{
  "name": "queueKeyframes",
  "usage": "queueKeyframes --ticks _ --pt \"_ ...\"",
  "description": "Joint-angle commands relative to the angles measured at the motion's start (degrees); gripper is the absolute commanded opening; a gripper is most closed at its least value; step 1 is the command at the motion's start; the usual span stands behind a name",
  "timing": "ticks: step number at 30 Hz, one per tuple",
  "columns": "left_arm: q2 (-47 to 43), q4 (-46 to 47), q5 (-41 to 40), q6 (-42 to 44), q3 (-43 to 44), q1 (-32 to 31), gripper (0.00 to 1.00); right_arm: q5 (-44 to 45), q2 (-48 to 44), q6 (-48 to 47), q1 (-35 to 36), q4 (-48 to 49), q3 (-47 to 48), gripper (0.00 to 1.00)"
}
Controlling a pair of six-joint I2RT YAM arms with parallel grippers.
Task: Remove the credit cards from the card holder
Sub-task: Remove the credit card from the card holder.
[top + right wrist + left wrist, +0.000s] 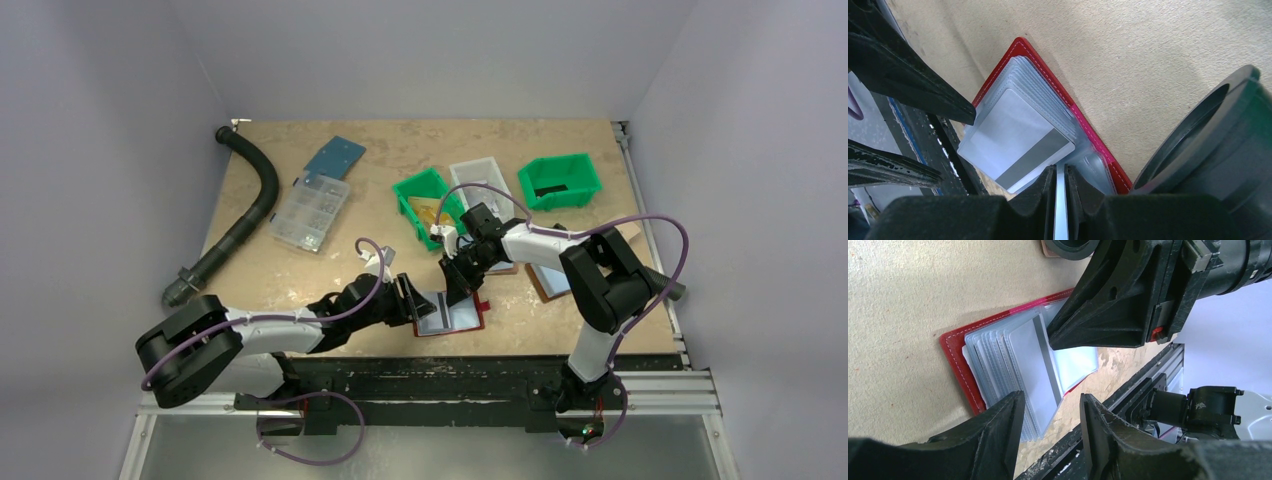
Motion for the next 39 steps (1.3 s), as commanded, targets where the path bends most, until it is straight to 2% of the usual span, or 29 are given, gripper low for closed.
queueKeyframes --ticks 1,17,28,35,37,39 --pt "0.49 1.38 -0.39 -0.41 2.22 -0.41 0.48 3.11 1.76 0.1 0.84 0.7 1.01 0.18" --pt "2.13 2.63 0.31 -0.73 2.63 -0.63 0.47 3.53 1.85 0.28 1.03 0.63 1.1 0.18" --pt "4.95 -0.19 0.58 -0.78 5.99 -0.89 0.46 3.51 1.85 0.19 1.26 0.56 1.1 0.18" --pt "5.94 -7.44 -1.03 1.45 9.87 -1.04 0.42 3.47 1.93 0.12 1.28 0.54 1.19 0.18" --pt "6.67 -8.43 -1.3 2.03 10.67 -1.02 0.38 3.38 1.92 0.09 1.39 0.54 1.19 0.18" --pt "7.61 -8.61 -1.27 2.48 11.11 -1.05 0.29 3.3 1.96 0.06 1.35 0.41 1.27 0.18"
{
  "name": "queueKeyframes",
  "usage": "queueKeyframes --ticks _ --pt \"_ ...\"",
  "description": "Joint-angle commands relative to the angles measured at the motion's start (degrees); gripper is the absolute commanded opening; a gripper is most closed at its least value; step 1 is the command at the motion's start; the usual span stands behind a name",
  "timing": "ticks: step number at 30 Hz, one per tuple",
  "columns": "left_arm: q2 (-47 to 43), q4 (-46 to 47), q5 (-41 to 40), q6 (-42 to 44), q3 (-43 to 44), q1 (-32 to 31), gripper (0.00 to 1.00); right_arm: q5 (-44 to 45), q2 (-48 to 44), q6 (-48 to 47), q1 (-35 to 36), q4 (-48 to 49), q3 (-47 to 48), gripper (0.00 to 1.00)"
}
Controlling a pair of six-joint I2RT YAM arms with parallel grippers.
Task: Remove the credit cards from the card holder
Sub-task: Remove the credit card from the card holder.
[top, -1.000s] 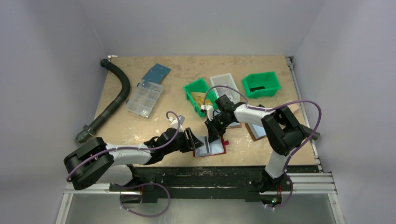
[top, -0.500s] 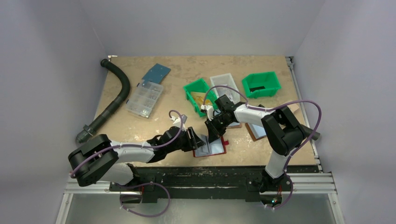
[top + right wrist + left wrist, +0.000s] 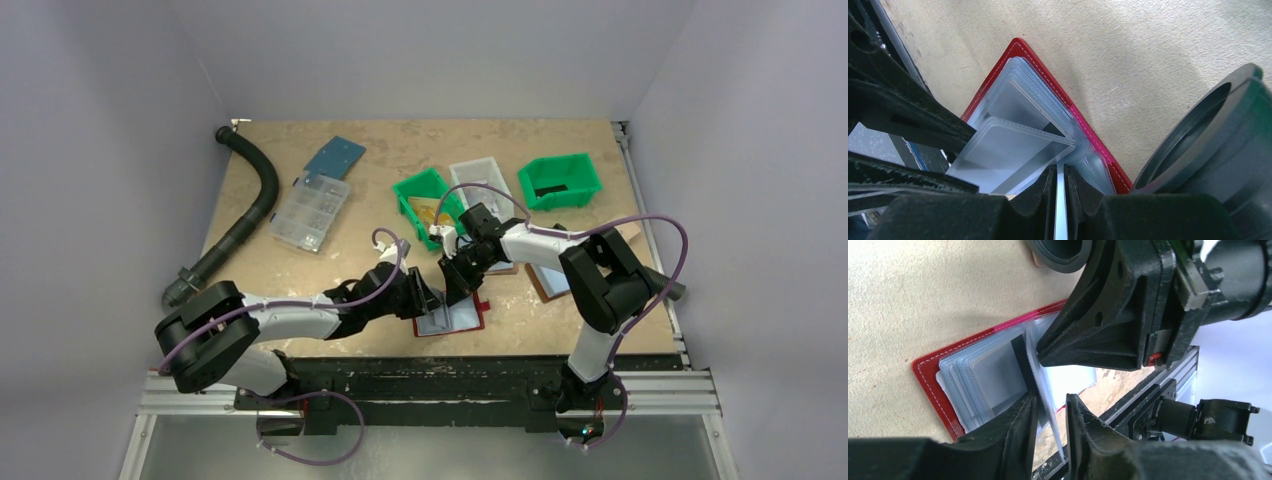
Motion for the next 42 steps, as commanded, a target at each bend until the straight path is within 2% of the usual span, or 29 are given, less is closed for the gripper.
queueKeyframes --ticks 1,3,4,8,12,17,23,30,36,42 --pt "1.92 -1.83 -1.25 2.26 2.61 -0.33 0.2 1.96 1.84 -0.68 0.85 0.57 0.98 0.18" --pt "2.53 -1.64 -1.79 2.83 2.34 -0.33 0.03 1.3 1.63 -1.23 0.89 -0.15 1.27 0.19" --pt "2.44 -1.56 -2.04 3.28 2.1 -0.32 0.0 0.97 1.38 -1.84 0.89 -0.59 1.53 0.19" --pt "-0.19 1.28 -3.59 5.55 -1.34 -0.37 0.0 -0.54 -1.47 -4.4 0.76 -2.18 2.57 0.24" --pt "-5.3 8.72 -4.55 9.12 -7.24 -0.33 0.0 -4.54 -5.99 -9.45 -0.14 -5.2 3.47 0.39" --pt "-10.43 24.94 -3.64 14.62 -15.05 -0.24 0.0 -16.29 -9.25 -24.18 -2.6 -15.45 5.75 0.54" --pt "-11.6 42.21 -1.14 20.12 -21.02 -0.31 0.0 -25.77 -10.92 -33.85 -2.97 -22.16 6.42 0.62" --pt "-7.39 49.4 0.3 20.04 -20.67 -0.33 0.0 -29.54 -10.45 -33.43 -2.9 -21.19 5.69 0.59" --pt "-3.87 57.64 0.67 17.98 -21.9 -0.32 0.0 -22.38 -9.56 -22.64 -2.88 -11.7 3.82 0.45" --pt "-3.81 61.76 0.67 17.26 -23.88 -0.34 0.0 -20.74 -9.79 -20.26 -3.02 -9.26 3.24 0.44"
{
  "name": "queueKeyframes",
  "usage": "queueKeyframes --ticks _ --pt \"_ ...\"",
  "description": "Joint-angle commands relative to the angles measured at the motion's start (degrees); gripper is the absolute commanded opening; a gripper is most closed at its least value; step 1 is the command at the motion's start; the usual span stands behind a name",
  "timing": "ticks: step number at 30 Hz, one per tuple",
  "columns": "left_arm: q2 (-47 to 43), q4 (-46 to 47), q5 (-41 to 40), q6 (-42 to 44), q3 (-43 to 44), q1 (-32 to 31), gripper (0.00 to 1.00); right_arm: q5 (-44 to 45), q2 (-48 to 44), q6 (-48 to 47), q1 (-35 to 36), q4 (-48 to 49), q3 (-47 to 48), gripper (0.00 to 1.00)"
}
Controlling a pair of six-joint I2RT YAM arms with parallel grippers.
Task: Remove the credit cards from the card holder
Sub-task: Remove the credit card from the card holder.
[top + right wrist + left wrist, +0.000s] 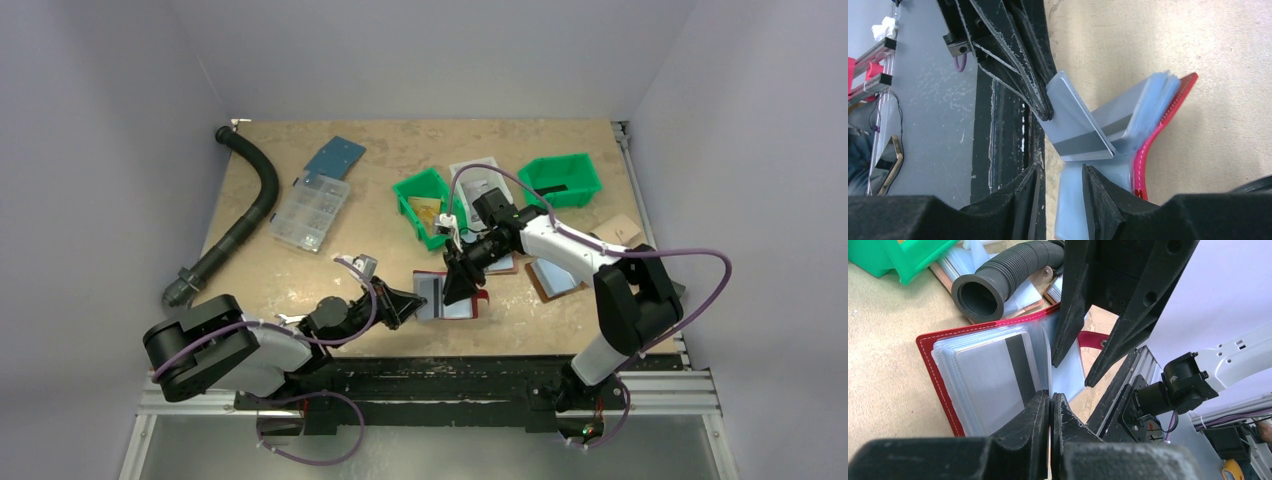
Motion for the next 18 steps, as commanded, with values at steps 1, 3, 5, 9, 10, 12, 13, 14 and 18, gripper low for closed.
queueKeyframes --ticks 1,3,5,9,10,12,13,14,18 --pt "-0.44 11.8 0.73 -0.7 -1.11 -0.28 0.0 2.07 -0.08 3.34 0.01 3.85 -0.5 0.44" --pt "-0.48 12.55 0.73 -0.77 -1.26 -0.28 0.0 1.78 0.34 3.55 0.02 3.81 -0.31 0.45" --pt "-0.44 13.16 1.9 -0.95 -1.2 -0.28 0.0 0.8 0.39 3.4 0.02 3.78 -0.28 0.45" --pt "0.25 15.5 3.24 -1.47 -1.2 -0.29 0.0 -2.14 0.63 3.33 -0.2 3.19 -0.07 0.46" --pt "0.57 16.23 3.58 -1.7 -1.12 -0.28 0.0 -3.18 0.71 3.04 -0.36 2.81 0.08 0.46" --pt "1.32 17.41 4.09 -2.12 -0.96 -0.28 0.0 -5.11 0.72 2.36 -0.54 1.98 0.36 0.46" --pt "1.76 18.01 4.27 -2.36 -0.86 -0.3 0.0 -5.91 0.75 2.12 -0.55 1.63 0.46 0.45" --pt "2.31 18.67 4.47 -2.5 -0.81 -0.32 0.0 -6.68 0.66 2.02 -0.59 1.35 0.5 0.45" --pt "4.88 22.68 5.11 -3.56 -0.76 -0.33 0.0 -9.01 0.63 1.76 -0.75 0.48 0.77 0.42"
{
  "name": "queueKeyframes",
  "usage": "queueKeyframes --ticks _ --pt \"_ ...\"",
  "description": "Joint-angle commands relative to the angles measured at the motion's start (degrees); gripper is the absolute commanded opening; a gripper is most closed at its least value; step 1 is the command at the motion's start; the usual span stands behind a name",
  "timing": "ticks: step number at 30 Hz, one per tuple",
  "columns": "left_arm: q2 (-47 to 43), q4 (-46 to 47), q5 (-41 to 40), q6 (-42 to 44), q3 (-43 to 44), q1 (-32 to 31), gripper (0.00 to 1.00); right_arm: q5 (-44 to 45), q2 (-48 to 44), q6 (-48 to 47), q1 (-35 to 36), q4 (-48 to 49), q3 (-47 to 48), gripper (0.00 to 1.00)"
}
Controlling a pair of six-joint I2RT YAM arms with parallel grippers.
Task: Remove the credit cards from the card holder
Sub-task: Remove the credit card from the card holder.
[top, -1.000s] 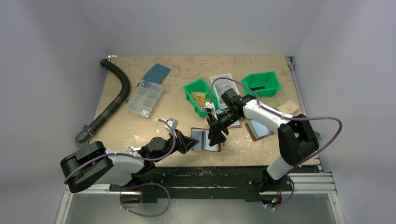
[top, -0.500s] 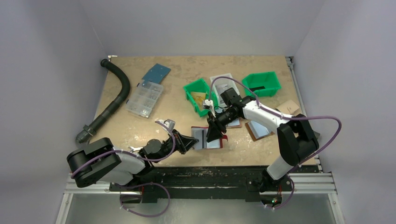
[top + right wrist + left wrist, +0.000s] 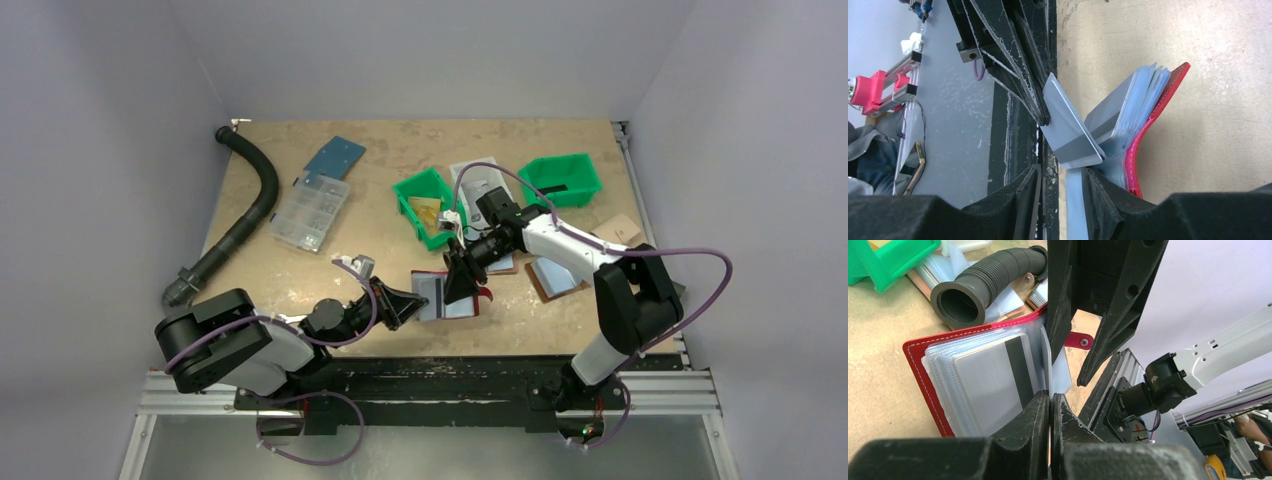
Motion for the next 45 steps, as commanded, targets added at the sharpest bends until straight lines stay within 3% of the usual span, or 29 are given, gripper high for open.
queueKeyframes --ticks 1,14,16,19,24,27,32,40,45 --pt "2.1 14.77 3.22 -2.38 0.62 -0.43 0.0 -5.67 0.5 -0.98 -0.05 -0.43 1.08 0.4" --pt "3.68 16.19 2.61 -3.44 1.02 -0.46 0.0 -1.18 0.87 8.95 -1.83 7.19 -0.83 0.41" --pt "4.01 15.39 2.06 -4.02 1.26 -0.45 0.0 -3.01 0.94 9.15 -1.85 7.12 -0.83 0.37" --pt "4.31 13.34 0.67 -4.83 1.68 -0.45 0.0 -5.28 1.08 9.16 -1.85 6.77 -0.75 0.22" --pt "4.51 11.0 -0.77 -5.57 2.0 -0.44 0.0 -6.73 1.55 9.83 -1.94 6.67 -0.66 0.17" --pt "4.49 9.68 -0.8 -5.73 2.16 -0.41 0.0 -7.16 1.88 10.19 -2.07 6.67 -0.53 0.19" --pt "4.51 7.11 -0.8 -6.13 2.99 -0.41 0.0 -4.51 1.75 11.98 -2.85 8.46 -0.92 0.35" --pt "4.94 1.04 -2.14 -9.62 4.87 -0.41 0.0 1.08 2.19 24.78 -4.68 19.01 -4.97 0.36" --pt "7.05 0.48 -3.87 -13.14 5.0 -0.43 0.0 1.4 4.15 25.33 -4.6 19.77 -5.31 0.38"
